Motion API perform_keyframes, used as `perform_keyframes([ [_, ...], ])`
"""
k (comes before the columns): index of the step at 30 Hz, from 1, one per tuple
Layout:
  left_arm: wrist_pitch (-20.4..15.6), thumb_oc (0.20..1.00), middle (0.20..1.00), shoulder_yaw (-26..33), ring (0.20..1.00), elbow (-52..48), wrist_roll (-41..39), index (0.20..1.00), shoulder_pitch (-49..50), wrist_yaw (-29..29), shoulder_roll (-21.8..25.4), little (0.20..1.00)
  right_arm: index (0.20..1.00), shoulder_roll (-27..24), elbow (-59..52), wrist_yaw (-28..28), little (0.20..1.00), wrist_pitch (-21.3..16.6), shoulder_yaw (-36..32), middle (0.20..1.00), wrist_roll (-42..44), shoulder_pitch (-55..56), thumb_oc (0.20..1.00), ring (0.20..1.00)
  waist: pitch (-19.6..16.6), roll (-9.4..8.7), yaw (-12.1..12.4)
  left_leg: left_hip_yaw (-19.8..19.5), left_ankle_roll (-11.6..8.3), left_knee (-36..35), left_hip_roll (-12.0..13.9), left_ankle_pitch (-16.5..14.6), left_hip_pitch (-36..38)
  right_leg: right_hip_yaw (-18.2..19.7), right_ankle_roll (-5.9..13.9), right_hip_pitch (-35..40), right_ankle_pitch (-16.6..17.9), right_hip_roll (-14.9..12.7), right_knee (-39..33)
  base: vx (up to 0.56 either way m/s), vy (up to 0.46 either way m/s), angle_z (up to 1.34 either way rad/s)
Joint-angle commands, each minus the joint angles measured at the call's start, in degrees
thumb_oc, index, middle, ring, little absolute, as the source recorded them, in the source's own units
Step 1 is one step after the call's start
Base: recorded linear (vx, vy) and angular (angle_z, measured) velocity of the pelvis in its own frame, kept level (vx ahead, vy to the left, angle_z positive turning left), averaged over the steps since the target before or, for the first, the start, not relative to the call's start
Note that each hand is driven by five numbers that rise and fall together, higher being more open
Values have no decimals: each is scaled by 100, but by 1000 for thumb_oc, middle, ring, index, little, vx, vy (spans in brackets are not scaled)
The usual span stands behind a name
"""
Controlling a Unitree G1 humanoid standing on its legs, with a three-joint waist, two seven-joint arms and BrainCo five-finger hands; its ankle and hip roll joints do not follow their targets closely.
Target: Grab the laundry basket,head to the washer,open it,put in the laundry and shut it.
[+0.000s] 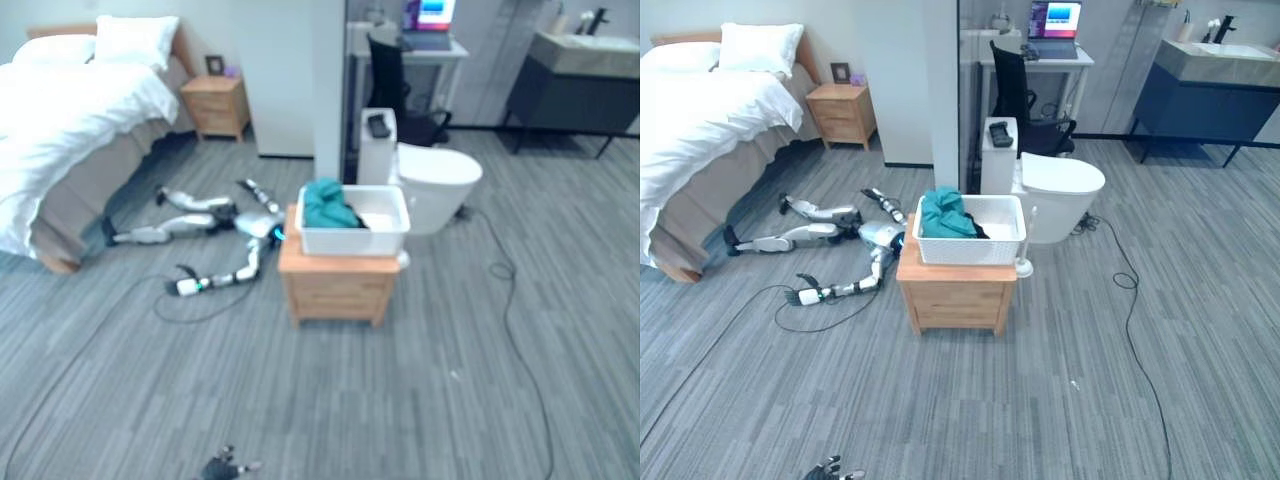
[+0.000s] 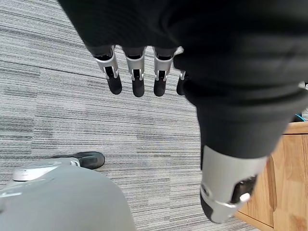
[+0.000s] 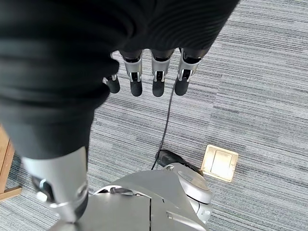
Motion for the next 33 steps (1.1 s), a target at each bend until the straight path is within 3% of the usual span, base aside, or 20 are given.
perform_keyframes([
  [1, -187, 1000, 1000, -22, 1000, 110, 75, 1000, -263, 138, 159, 1000, 1000, 8, 161, 23, 1000, -78, 290, 1000, 124, -99, 1000, 1000, -96, -247, 48, 113, -511, -458, 483, 298, -87, 145, 913, 447, 634, -612, -1169, 0, 0, 0],
  [33, -110, 1000, 1000, 29, 1000, 321, -26, 1000, -232, 48, 76, 1000, 1000, 33, 131, 38, 1000, -71, 326, 1000, 65, -87, 1000, 1000, -134, -245, 5, 153, -513, -458, 495, 284, -52, 180, 915, 465, 633, -606, -1169, 0, 0, 0],
])
